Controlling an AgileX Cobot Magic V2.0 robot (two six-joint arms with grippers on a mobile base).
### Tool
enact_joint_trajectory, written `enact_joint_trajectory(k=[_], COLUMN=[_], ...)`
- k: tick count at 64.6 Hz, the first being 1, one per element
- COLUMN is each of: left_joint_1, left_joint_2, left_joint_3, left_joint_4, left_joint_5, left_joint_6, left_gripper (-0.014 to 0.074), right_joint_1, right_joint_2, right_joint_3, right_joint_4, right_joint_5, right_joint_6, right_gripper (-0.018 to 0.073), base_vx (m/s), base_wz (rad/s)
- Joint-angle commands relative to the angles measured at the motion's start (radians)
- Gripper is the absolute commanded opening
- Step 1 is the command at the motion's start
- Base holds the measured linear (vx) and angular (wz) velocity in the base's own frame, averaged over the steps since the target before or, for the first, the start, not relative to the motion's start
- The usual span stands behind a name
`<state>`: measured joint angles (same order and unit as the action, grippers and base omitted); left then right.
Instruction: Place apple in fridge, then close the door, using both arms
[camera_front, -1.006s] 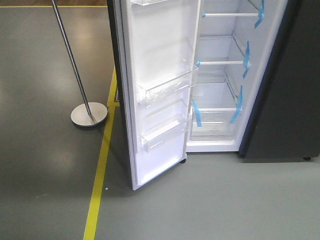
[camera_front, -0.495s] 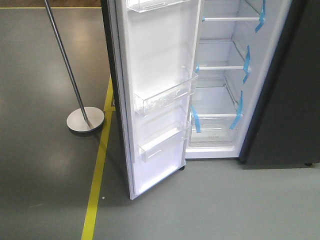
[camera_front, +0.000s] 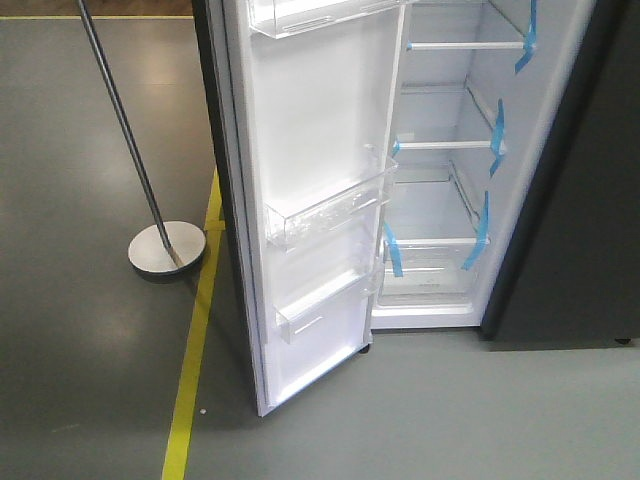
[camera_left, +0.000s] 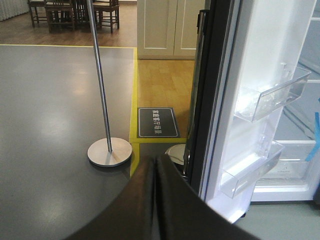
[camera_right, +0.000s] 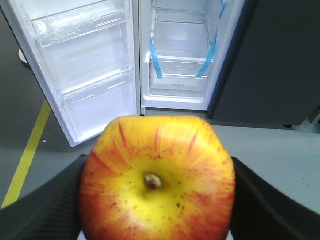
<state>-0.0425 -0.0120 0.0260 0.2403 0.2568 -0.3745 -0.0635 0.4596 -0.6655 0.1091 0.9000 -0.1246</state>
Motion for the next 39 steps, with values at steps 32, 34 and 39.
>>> enact_joint_trajectory(k=[32,34,39], left_joint_1=[-0.005,-0.005,-0.005], left_joint_2=[-0.014,-0.014,-0.014], left_joint_3=[0.021,0.021,0.021], left_joint_4=[0.003,0.003,0.003], left_joint_5=[-0.064,-0.064,-0.064], left_joint_6=[-0.006,-0.006,-0.006], left_gripper=[-0.0005,-0.0005,-0.0005], right_joint_1=[-0.002,-0.002,-0.002], right_joint_2=[0.006,0.006,0.006], right_joint_3=[-0.028,-0.028,-0.028], right_joint_4=[0.000,0.000,0.000], right_joint_5=[-0.071,-0.071,-0.071], right_joint_6=[-0.002,-0.002,-0.002], right_gripper=[0.0188,0.0188,0.0188], base_vx=[0.06,0.06,0.06], base_wz=[0.02,0.03,0.02])
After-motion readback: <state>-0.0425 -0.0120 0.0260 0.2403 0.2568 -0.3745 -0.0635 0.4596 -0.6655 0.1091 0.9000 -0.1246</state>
